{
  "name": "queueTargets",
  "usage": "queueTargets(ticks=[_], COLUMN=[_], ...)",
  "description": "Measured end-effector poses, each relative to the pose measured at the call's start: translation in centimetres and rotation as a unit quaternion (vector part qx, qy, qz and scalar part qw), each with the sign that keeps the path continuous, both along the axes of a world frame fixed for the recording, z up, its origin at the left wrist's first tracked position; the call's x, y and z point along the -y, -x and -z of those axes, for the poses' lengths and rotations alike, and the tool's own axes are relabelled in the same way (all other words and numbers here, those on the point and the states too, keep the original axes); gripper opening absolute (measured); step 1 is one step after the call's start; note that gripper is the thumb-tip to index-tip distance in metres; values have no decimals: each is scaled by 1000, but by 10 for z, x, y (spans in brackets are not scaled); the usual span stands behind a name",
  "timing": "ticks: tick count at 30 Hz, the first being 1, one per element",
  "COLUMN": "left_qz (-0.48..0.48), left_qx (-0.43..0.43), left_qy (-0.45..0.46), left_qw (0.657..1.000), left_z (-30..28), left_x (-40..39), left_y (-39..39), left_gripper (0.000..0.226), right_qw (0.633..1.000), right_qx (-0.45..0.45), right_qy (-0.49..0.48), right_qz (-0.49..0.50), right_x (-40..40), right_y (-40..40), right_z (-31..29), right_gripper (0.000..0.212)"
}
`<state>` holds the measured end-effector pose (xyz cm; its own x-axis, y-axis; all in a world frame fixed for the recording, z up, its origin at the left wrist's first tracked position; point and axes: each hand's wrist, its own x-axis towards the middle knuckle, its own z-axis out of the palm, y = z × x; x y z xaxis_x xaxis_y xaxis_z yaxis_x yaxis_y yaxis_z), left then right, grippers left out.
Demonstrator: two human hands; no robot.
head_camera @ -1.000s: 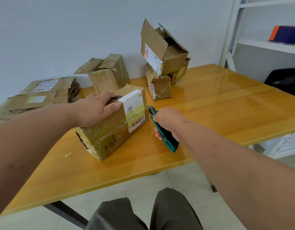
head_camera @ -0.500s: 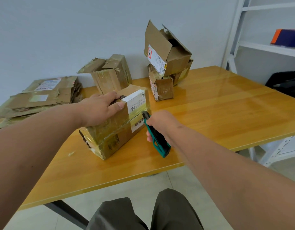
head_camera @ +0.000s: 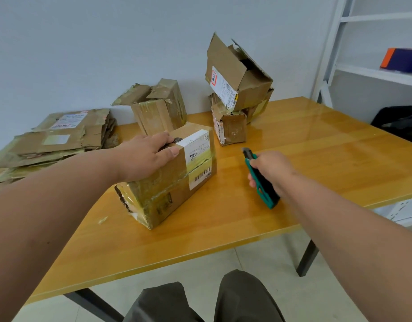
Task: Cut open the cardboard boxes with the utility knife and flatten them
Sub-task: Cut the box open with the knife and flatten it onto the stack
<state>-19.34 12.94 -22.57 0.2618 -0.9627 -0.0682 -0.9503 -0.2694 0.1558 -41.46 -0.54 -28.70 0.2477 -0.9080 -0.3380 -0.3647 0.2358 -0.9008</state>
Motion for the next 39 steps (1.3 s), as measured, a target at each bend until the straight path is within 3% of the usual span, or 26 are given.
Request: queueTargets(ticks=[6, 23, 39], left_qz=[-13, -9, -20], left_qx=[-14, 1, -5], left_qy=[-5, 2, 42], left_qw=[1000, 1000, 999], left_z=[-1, 0, 1], left_x=[2, 2, 3], left_y=[0, 4, 6], left_gripper=[54, 56, 52], right_qw=[997, 998, 993], right_qx=[-19, 37, 59], right_qy=[6, -11, -35], right_qz=[-81, -47, -100], right_x=[-21, -37, -82], right_y=[-23, -33, -44], right_z=[4, 2, 1], right_gripper=[7, 12, 18])
